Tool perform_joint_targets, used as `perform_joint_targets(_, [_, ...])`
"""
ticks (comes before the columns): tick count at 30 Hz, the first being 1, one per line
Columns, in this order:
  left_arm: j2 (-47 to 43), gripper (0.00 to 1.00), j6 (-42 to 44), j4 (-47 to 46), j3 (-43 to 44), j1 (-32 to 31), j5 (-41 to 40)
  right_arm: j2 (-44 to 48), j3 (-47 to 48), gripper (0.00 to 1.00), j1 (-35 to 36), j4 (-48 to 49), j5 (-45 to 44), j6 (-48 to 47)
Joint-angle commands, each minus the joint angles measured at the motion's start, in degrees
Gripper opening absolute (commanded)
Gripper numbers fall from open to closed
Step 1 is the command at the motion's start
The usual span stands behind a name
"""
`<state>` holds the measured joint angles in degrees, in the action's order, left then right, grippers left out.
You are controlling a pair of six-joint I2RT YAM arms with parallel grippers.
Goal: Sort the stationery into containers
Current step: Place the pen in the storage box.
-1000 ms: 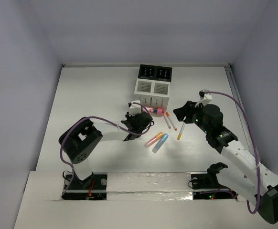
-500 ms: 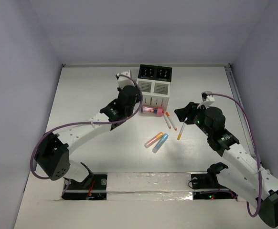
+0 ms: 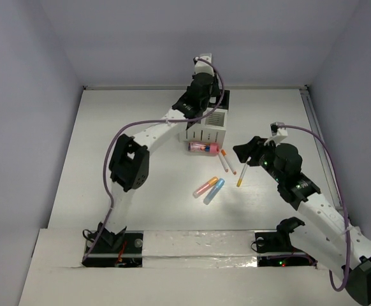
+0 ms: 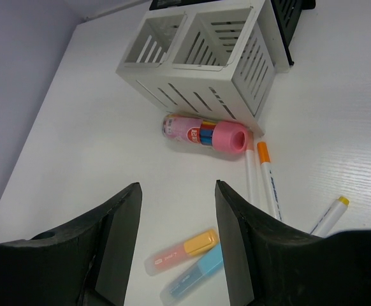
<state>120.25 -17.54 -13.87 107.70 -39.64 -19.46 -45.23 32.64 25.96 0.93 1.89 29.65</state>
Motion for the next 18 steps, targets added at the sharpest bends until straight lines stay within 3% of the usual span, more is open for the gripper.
perform_joint_targets(1, [4.5, 0.0, 3.0, -0.7, 10.4, 0.4, 2.5, 1.1, -0.5, 0.56, 0.2, 3.1, -0.5, 0.2])
perform_joint_targets(10, [19.8, 0.0, 4.9, -2.0, 26.7, 1.6, 3.8, 1.6, -0.5, 0.56, 0.2, 3.2, 0.3, 0.3])
perform_joint_targets(18, [23.4, 0.0, 6.8, -8.2, 26.4, 2.1, 3.0, 0.7, -0.6, 0.56, 0.2, 3.9, 1.7, 0.4])
